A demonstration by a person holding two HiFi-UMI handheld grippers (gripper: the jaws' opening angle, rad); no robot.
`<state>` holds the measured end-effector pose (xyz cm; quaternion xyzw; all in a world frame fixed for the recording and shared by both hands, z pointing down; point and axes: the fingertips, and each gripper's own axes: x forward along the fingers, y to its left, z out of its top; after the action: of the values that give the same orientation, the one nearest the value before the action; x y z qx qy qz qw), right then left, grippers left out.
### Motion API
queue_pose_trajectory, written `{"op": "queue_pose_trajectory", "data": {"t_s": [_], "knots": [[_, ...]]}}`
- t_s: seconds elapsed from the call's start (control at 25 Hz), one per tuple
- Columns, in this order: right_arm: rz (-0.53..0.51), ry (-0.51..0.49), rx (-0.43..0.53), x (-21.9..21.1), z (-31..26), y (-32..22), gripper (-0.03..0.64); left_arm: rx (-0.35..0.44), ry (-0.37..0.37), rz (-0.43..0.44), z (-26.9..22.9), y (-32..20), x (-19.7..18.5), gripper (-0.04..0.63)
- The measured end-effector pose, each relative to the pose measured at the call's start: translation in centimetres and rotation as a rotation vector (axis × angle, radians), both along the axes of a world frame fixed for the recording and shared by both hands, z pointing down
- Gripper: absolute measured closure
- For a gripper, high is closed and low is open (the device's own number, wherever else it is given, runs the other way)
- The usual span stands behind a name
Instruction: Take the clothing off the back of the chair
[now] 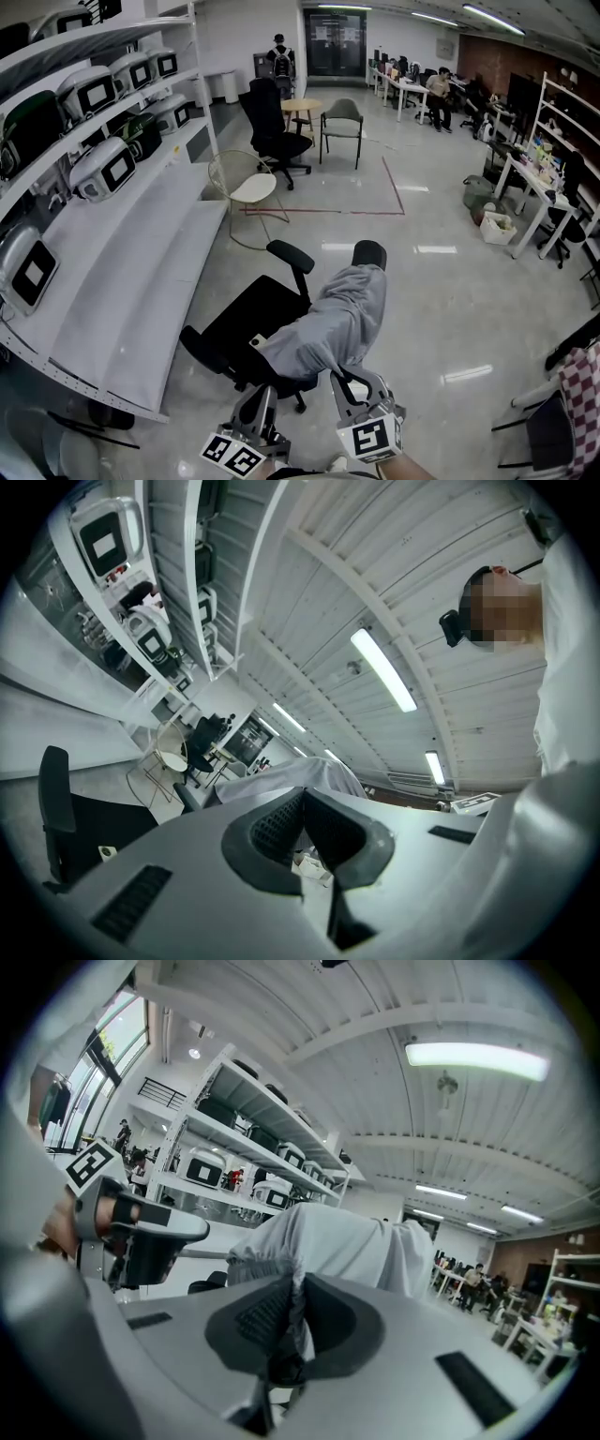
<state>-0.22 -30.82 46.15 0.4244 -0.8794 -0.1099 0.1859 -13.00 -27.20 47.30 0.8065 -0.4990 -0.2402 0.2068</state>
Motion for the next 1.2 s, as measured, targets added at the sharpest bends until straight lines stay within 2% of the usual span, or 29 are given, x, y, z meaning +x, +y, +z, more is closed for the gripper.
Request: {"op": "queue_pose_trajectory", "data": {"t_s": [0.48,0.92,1.2], "knots": [[-0.055,-0.035,-0.013,0.6,-0.1,3.4,0.582,-0.012,-0.008,-0.011,0.2,2.6,1.7,0.586],[-0.144,-0.136,-0.005,0.6,-1.0,5.5,0.582,-0.043,-0.066,-0.085,0.8,6.4,2.3,0.586],[-0.136,-0.146,0.013,0.6,-2.0,6.9,0.581,-0.045,-0.073,-0.059,0.6,7.8,2.5,0.586]]}}
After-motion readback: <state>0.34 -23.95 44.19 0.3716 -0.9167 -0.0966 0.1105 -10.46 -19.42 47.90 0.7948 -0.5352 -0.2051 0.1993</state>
